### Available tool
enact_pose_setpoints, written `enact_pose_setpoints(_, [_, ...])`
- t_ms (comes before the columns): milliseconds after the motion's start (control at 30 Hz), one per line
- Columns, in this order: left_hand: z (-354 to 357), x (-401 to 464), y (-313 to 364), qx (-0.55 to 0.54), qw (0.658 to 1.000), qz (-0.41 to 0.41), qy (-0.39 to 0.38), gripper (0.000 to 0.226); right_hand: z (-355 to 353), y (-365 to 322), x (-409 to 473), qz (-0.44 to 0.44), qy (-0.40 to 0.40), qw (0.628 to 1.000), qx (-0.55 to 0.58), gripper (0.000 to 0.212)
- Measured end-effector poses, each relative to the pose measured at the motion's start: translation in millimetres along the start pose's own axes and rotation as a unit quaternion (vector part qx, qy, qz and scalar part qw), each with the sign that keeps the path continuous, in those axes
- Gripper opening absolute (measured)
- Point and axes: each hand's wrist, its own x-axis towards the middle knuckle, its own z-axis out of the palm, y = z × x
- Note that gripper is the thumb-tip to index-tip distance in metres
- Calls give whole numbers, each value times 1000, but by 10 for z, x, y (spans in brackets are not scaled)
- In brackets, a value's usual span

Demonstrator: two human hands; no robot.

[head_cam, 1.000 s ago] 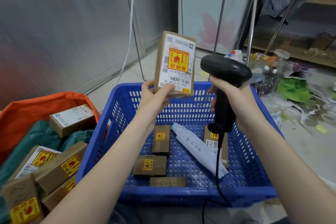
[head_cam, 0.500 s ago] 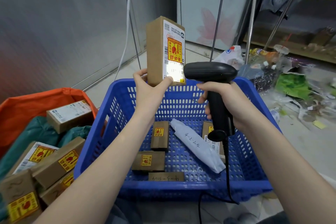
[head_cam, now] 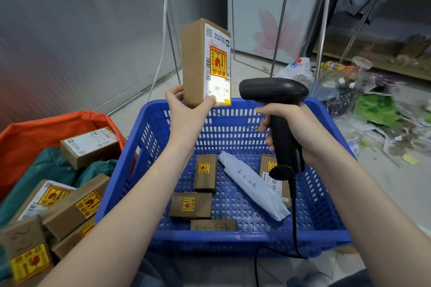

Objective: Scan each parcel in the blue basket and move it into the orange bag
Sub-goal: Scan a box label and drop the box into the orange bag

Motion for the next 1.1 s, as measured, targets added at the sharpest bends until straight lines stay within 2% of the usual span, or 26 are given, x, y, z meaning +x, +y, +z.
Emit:
enact_pose_setpoints(767, [-41,92,-59,-1,1000,-9,25,54,-37,28,39,22,12,999,29,21])
enact_pose_setpoints(1100, [-50,102,-9,-17,999,-12,29,51,-22,63,87,-26,33,999,15,20])
